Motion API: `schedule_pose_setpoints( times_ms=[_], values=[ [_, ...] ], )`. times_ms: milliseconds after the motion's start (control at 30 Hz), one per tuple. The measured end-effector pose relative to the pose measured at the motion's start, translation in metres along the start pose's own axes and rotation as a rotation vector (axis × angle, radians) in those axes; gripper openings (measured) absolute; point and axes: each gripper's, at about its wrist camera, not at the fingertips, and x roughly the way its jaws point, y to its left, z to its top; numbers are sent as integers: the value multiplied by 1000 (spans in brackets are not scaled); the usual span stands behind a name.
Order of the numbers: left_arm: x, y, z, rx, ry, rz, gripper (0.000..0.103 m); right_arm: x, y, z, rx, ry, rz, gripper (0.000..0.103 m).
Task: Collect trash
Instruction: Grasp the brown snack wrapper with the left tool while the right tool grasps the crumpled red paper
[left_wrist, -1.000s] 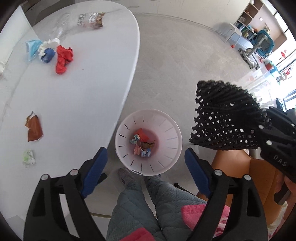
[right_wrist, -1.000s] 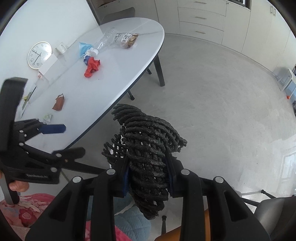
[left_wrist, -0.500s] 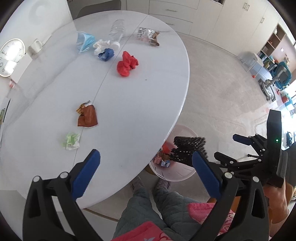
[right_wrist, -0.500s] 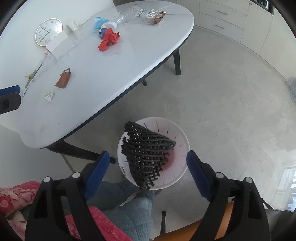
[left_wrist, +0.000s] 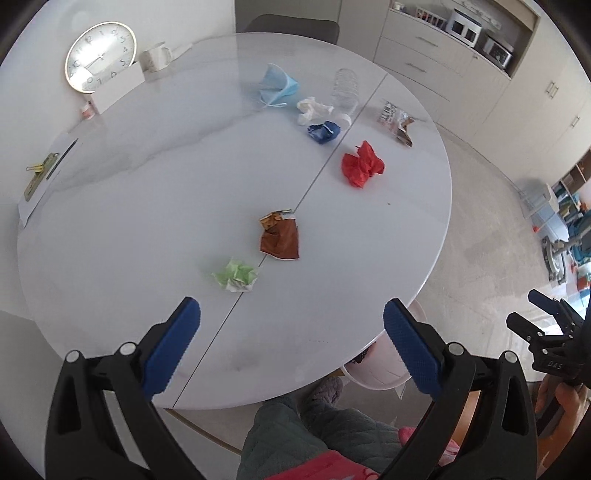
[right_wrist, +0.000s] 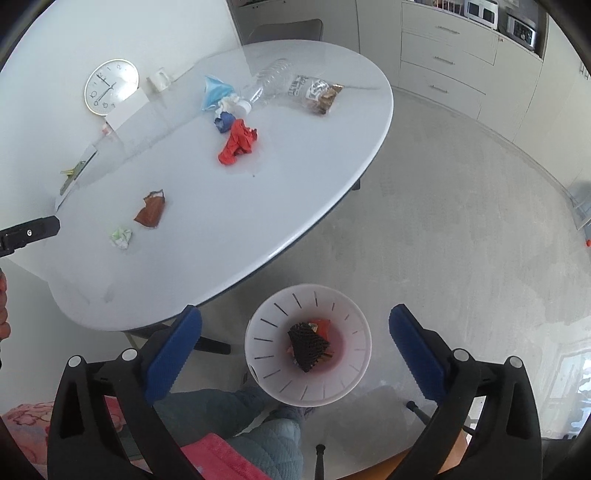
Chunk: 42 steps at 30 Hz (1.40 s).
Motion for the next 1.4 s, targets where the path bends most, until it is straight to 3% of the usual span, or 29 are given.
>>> schedule_pose_setpoints(
  times_ms=[167, 300, 600, 867, 1000, 1167, 1300, 1367, 1400],
  values=[
    [0, 10, -5, -50, -18, 10, 95, 3, 8, 22, -47, -10, 23, 101],
    [12, 0, -3, -6, -42, 21, 95, 13, 17, 39, -76, -14, 43, 101],
    [80, -16, 30, 79, -6, 24, 95, 57, 41, 86, -76, -9, 28, 101],
    [152, -5, 57, 124, 116, 15, 82, 115, 57, 130, -72, 23, -56, 101],
    [173, -3, 65, 156, 156, 1, 78, 146, 59, 150, -21, 36, -54, 101],
    [193, -1, 69, 179, 221, -22, 61, 181, 69, 172, -1, 61, -60, 101],
    [194, 2, 72, 195, 223, -41, 51, 201, 79, 182, -10, 76, -72, 100],
    [194, 5, 75, 189, 229, -57, 45, 212, 84, 185, -20, 109, -91, 90],
    [194, 7, 75, 184, 233, -64, 45, 216, 84, 186, -15, 125, -89, 78]
  ],
)
